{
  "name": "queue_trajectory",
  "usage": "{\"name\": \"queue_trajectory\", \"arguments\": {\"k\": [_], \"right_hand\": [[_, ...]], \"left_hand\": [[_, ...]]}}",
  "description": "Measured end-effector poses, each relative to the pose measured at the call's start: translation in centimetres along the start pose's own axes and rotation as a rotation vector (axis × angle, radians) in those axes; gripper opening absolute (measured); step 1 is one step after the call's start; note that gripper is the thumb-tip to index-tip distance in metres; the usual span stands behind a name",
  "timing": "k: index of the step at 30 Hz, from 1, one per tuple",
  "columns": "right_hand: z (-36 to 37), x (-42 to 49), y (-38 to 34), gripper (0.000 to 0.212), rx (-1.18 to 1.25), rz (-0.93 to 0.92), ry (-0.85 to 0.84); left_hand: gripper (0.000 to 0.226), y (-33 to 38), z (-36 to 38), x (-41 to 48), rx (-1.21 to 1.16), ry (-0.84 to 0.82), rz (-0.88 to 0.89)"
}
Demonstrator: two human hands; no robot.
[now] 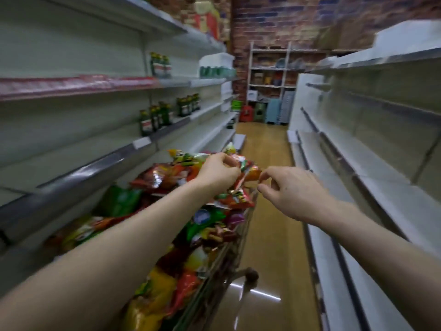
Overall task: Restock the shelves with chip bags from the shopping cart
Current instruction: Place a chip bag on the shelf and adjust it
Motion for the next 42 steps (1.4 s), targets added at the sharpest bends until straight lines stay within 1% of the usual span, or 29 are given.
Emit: {"name": "queue_trajectory", "arguments": {"k": [4, 7, 10, 13, 15, 18, 22, 23, 25, 28, 32, 35, 38, 40, 42], "right_hand": [[3.7, 3.5, -6.0, 0.028, 0.042, -0.055, -0.065], [6.5, 5.4, -9.5, 0.029, 0.052, -0.069, -0.128], [9.3, 6.8, -12.1, 0.025, 0.074, -0.063, -0.197], [11.7, 8.2, -14.1, 0.031, 0.088, -0.041, -0.238], [12.9, 9.0, -15.1, 0.034, 0.090, -0.026, -0.257], [14.0, 10.3, -15.5, 0.036, 0.093, 0.004, -0.283], [14.5, 12.2, -14.3, 0.037, 0.112, 0.054, -0.282], [14.6, 12.6, -13.8, 0.040, 0.121, 0.072, -0.287], [15.2, 13.7, -12.6, 0.047, 0.150, 0.112, -0.300], [16.4, 15.5, -11.4, 0.052, 0.260, 0.155, -0.320], [18.9, 17.9, -10.5, 0.054, 0.463, 0.207, -0.358], [21.4, 19.4, -9.8, 0.055, 0.594, 0.246, -0.387], [23.6, 20.4, -9.6, 0.053, 0.646, 0.268, -0.426], [24.5, 20.8, -9.9, 0.050, 0.692, 0.265, -0.423], [25.2, 21.2, -10.1, 0.052, 0.751, 0.270, -0.408]], "left_hand": [[0.018, -5.6, -8.8, 1.2, 0.007, 0.097, -0.119], [0.017, -9.6, -13.8, 1.7, -0.018, 0.146, -0.212], [0.012, -13.5, -17.7, 2.4, -0.047, 0.182, -0.302], [0.015, -17.2, -20.4, 3.0, -0.089, 0.211, -0.375], [0.013, -19.1, -21.3, 3.5, -0.114, 0.219, -0.407], [0.011, -21.0, -20.9, 4.9, -0.152, 0.185, -0.438], [0.018, -21.6, -18.8, 7.2, -0.202, 0.117, -0.456], [0.021, -21.5, -18.2, 7.9, -0.205, 0.098, -0.460], [0.034, -21.5, -16.9, 9.2, -0.211, 0.062, -0.463], [0.053, -21.7, -15.1, 11.7, -0.196, 0.025, -0.460], [0.074, -22.5, -13.8, 15.3, -0.157, 0.025, -0.465], [0.079, -24.0, -13.3, 17.8, -0.138, 0.038, -0.491], [0.082, -25.6, -12.9, 19.3, -0.148, 0.044, -0.526], [0.080, -26.4, -12.4, 19.9, -0.159, 0.011, -0.529], [0.088, -26.8, -11.8, 20.0, -0.130, -0.052, -0.510]]}}
Point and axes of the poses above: each hand's wrist, its own x-axis towards the middle knuckle, its own z-axis out of the palm, y = z × x, the point moved 9 cm from there along x, towards the middle knuckle, and after that the axes turned 7 degrees about -x, right-handed, at the moved point
